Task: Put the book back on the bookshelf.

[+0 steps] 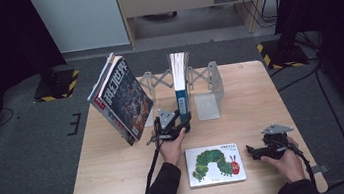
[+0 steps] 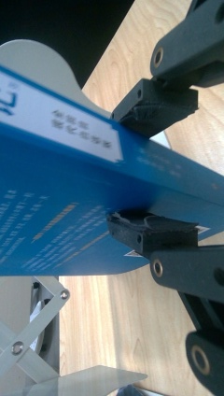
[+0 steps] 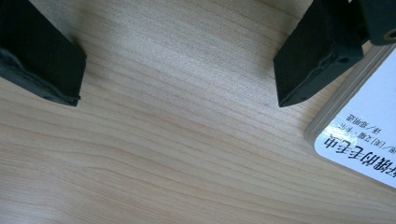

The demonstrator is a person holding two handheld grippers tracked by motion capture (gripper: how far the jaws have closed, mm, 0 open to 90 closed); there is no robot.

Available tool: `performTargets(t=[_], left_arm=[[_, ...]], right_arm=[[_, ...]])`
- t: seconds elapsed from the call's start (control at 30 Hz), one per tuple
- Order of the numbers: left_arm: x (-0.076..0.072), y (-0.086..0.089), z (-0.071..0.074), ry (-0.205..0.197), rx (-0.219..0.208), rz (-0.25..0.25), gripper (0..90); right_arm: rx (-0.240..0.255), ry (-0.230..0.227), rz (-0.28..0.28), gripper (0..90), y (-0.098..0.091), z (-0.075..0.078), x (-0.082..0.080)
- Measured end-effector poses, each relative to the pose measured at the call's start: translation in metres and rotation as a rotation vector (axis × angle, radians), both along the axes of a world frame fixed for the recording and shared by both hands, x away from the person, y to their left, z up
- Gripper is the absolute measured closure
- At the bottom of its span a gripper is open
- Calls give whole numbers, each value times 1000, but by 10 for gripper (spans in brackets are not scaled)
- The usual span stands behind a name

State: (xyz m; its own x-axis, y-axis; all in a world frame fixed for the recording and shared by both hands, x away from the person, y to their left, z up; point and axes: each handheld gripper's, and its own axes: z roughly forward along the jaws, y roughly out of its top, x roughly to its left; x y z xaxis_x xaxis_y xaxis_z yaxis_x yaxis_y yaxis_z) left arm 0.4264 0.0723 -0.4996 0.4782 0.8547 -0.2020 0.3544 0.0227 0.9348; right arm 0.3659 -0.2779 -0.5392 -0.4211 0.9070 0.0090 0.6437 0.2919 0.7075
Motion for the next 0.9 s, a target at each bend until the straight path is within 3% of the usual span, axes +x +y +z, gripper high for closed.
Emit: performTargets(t=[0.33, 0.5, 0.9], left_arm=[[3, -4, 0, 40, -7, -12, 504], [6, -12, 0, 38, 0, -17, 491], [6, -9, -1, 34, -1, -25, 484]], right_arm=[[-1, -2, -1, 26, 0, 0, 0], [0, -1, 0, 26, 0, 0, 0], [0, 0, 1, 26, 0, 0, 0]])
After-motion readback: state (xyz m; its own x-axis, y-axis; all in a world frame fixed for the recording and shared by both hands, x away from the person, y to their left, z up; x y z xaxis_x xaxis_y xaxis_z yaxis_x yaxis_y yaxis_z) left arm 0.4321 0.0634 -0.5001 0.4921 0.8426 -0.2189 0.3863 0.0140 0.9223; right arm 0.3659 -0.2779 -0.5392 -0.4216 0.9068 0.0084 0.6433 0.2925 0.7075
